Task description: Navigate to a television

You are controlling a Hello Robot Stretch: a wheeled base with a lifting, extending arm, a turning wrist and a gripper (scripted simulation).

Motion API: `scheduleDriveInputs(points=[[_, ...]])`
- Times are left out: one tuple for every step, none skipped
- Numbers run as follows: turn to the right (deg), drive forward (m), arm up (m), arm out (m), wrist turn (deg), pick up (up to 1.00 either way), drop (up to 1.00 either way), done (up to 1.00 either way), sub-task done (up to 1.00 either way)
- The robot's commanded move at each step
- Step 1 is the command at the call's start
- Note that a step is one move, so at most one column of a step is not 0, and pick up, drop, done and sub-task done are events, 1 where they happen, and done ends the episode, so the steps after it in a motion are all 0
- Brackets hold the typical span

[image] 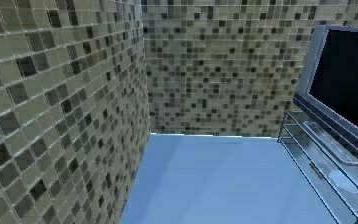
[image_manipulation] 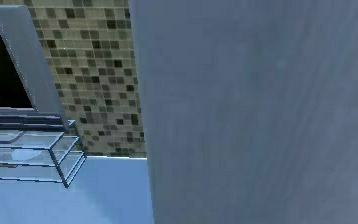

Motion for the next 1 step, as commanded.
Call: scheduleDriveInputs(points=[[0.0, 0.05, 0.0, 0.0, 0.0, 0.0, 0.0, 0.0, 0.0]])
